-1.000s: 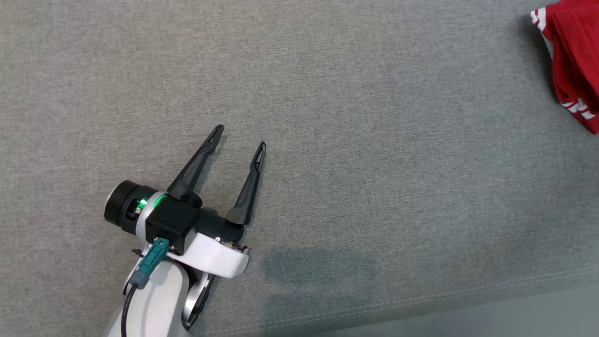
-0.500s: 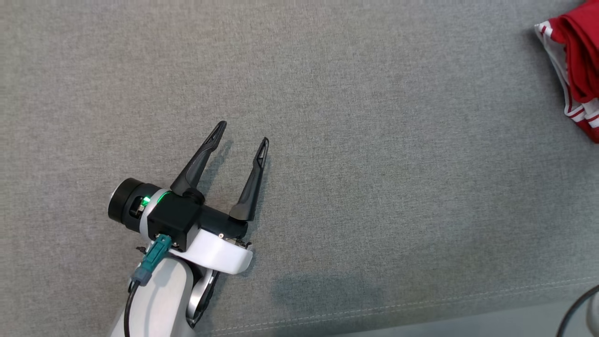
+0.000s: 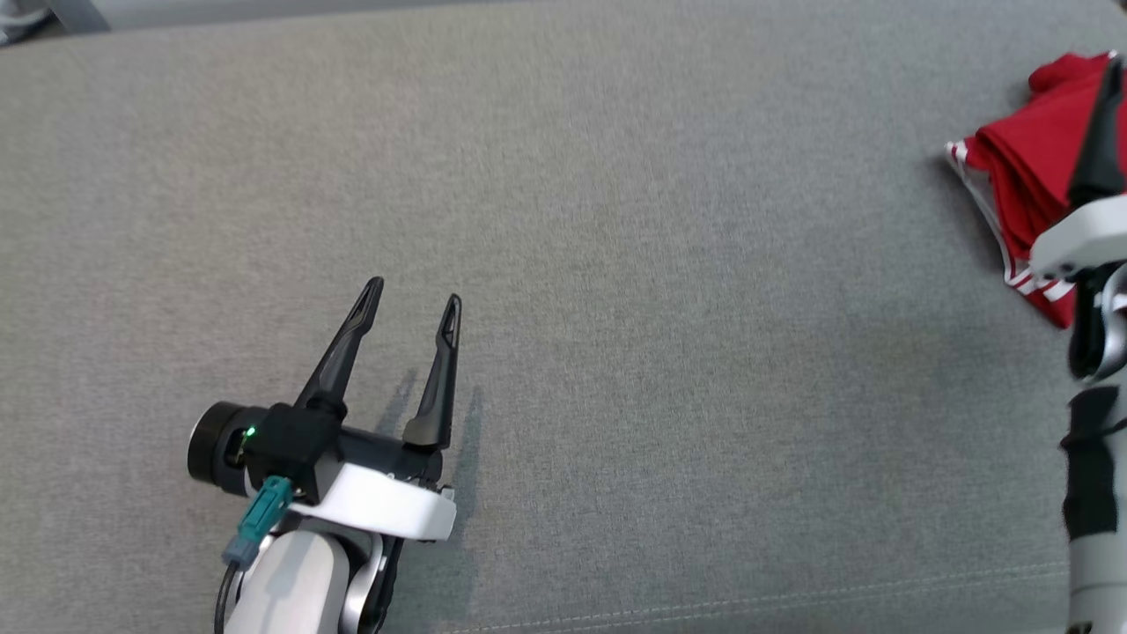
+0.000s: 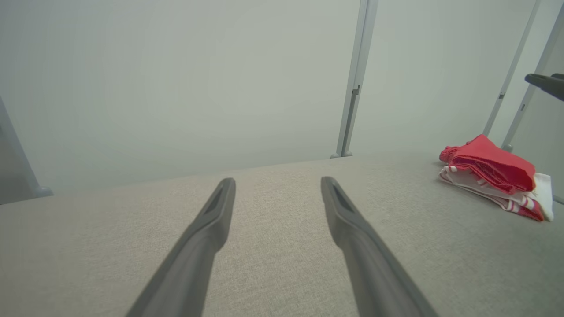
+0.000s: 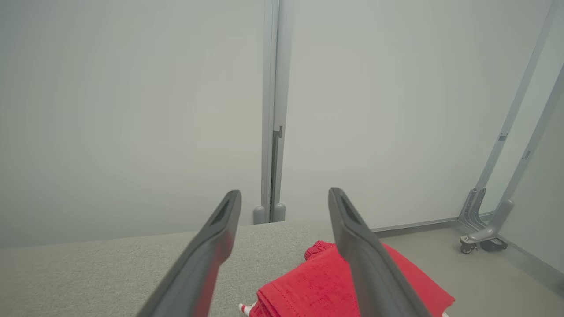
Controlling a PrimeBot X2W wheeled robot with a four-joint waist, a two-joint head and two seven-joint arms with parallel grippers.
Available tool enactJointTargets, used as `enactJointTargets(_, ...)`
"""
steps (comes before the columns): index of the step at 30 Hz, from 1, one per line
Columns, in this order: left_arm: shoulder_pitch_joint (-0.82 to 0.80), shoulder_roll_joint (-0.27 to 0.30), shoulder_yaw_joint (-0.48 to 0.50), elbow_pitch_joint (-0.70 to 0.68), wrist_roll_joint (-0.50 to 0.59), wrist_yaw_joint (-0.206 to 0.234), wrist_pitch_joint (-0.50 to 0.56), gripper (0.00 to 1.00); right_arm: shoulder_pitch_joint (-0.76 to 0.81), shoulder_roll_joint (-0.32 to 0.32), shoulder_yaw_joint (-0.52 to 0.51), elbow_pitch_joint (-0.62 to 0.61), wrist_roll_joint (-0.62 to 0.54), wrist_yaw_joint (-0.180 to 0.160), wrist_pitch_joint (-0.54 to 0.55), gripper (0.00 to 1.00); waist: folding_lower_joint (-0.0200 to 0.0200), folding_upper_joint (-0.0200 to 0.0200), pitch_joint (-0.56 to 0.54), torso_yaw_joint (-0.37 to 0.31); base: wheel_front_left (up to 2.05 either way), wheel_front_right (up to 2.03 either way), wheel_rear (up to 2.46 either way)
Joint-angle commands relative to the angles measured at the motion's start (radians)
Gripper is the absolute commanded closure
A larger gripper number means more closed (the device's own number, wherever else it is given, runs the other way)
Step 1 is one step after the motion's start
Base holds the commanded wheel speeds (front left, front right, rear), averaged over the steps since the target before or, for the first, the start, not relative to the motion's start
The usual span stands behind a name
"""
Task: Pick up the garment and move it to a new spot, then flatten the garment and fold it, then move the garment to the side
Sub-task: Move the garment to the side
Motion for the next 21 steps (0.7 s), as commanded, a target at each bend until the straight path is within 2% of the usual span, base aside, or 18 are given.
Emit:
enactJointTargets(1,0.007,0.003,0.043,-0.032,-0.005,0.013,-0.009,0.00,0.030,0.003,0.051,-0.037,0.024,0.001,-0.010,0.00,0.0000,0.0000,-0.068,0.021,0.00,0.00,0.00)
enactJointTargets(9,0.080,-0.007,0.086,-0.033,-0.037,0.033,-0.009,0.00,0.202,0.005,0.248,-0.087,0.122,0.001,-0.010,0.00,0.0000,0.0000,-0.191,0.072,0.00,0.00,0.00)
enactJointTargets(21,0.149,-0.012,0.114,-0.034,-0.056,0.027,-0.009,0.00,0.410,-0.006,0.344,-0.229,0.226,0.001,-0.010,0.00,0.0000,0.0000,-0.293,0.132,0.00,0.00,0.00)
